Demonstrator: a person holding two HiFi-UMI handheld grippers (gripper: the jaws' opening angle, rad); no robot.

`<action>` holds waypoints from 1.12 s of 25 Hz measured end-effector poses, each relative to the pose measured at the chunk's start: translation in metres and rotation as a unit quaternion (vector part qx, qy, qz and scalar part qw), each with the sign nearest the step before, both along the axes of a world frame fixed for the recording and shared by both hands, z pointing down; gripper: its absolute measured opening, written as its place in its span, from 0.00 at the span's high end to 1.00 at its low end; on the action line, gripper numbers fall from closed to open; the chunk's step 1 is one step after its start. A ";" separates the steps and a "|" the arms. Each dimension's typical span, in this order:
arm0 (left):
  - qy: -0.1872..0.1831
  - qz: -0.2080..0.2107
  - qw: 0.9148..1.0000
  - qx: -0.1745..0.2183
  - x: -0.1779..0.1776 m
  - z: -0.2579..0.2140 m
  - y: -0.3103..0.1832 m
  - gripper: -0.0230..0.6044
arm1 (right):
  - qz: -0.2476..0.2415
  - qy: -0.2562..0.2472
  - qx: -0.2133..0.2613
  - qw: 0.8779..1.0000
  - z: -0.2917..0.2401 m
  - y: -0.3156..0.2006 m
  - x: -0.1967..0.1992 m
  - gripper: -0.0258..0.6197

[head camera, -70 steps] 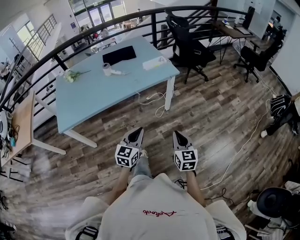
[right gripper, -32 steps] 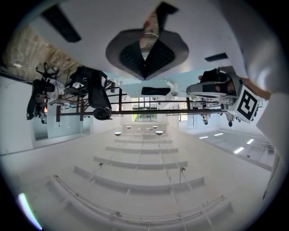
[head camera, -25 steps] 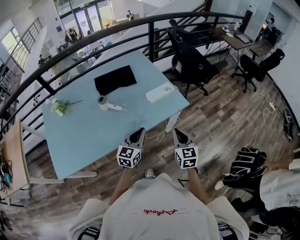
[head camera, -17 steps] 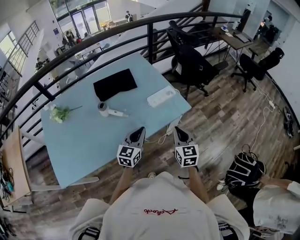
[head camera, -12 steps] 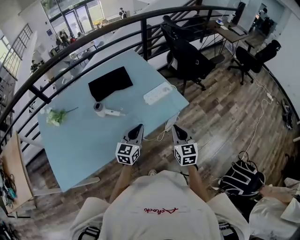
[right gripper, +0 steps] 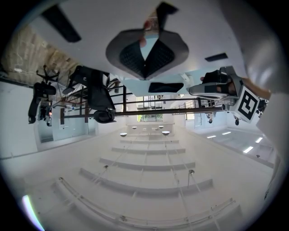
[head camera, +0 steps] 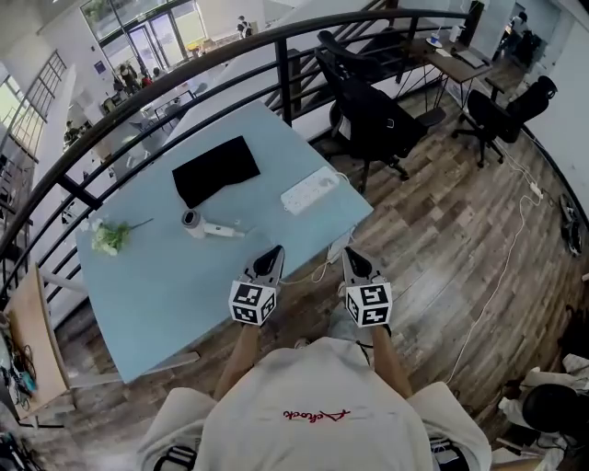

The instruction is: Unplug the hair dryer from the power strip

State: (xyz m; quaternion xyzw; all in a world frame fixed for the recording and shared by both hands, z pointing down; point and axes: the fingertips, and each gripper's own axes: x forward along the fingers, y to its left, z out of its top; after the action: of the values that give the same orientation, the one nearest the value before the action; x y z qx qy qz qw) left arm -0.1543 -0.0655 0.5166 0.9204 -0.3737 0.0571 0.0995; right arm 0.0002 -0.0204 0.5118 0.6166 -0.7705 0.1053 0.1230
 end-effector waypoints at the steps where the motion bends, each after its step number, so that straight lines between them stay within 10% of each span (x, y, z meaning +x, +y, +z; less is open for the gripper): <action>1: -0.001 -0.003 1.000 0.001 0.003 -0.001 -0.007 0.95 | -0.003 0.000 0.000 1.000 0.000 -0.006 0.003 0.93; 28: -0.014 -0.111 0.994 -0.006 0.095 -0.003 -0.177 0.95 | -0.105 -0.020 0.000 0.994 -0.001 -0.207 0.108 0.93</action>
State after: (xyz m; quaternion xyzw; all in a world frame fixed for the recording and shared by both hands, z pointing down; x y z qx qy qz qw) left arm -0.0589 -0.2429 0.5132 0.8718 -0.4746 0.0611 0.1050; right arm 0.1086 -0.2271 0.5111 0.5299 -0.8334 0.1035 0.1179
